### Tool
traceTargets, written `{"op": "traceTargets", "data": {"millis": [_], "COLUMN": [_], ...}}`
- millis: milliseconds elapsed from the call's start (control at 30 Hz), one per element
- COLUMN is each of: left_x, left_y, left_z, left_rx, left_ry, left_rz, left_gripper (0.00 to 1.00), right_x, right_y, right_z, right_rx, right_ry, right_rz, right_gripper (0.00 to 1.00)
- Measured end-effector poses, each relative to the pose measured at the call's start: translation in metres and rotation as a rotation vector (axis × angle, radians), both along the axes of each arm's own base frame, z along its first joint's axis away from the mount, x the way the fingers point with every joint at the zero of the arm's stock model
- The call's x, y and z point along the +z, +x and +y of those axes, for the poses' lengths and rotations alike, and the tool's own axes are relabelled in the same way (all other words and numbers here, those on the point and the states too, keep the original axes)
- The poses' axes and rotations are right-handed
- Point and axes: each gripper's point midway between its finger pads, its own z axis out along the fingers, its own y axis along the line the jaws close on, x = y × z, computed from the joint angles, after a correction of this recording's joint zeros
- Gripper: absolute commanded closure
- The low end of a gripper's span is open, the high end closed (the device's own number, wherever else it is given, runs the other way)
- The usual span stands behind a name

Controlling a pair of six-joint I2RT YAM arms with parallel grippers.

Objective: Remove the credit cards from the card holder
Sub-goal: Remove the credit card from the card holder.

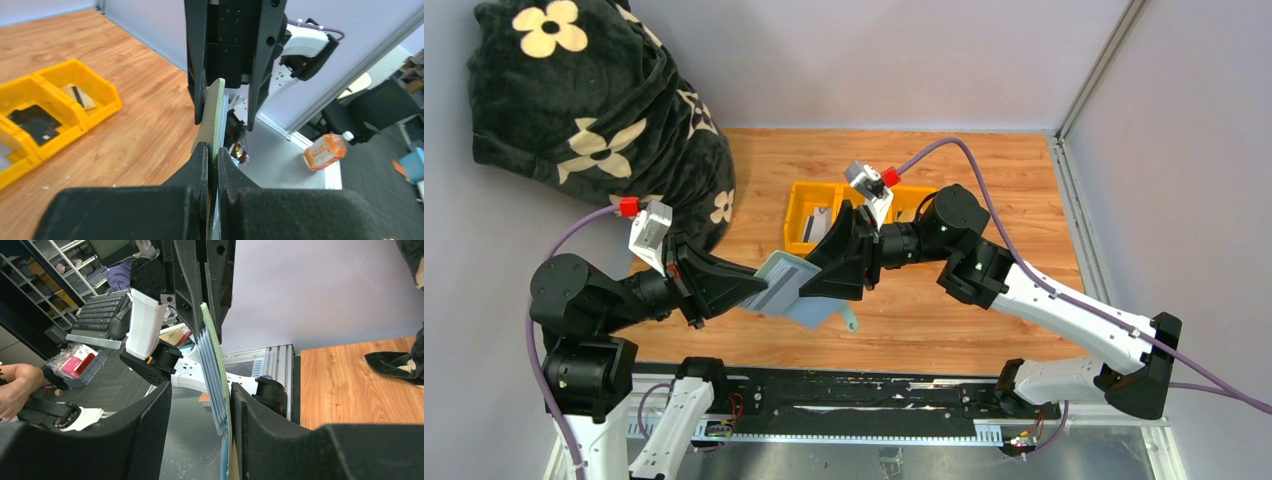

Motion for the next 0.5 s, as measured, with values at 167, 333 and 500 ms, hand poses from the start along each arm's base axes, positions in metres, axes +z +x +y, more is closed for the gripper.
{"op": "traceTargets", "data": {"millis": [167, 333, 500], "left_x": [0.006, 0.012, 0.013], "left_y": [0.003, 0.005, 0.009], "left_z": [0.006, 0.014, 0.016], "left_rx": [0.075, 0.167, 0.198], "left_ry": [0.020, 0.034, 0.032], "left_rz": [-0.054, -0.130, -0.138], "left_gripper": [1.00, 1.00, 1.00], "right_x": [0.004, 0.011, 0.010], "right_y": [-0.001, -0.002, -0.001], "right_z": [0.000, -0.001, 0.003], "right_rx": [0.002, 0.010, 0.020], "right_ry": [0.015, 0.037, 0.039], "right_rz": [0.003, 0.017, 0.033], "right_gripper": [0.45, 0.43, 0.43]}}
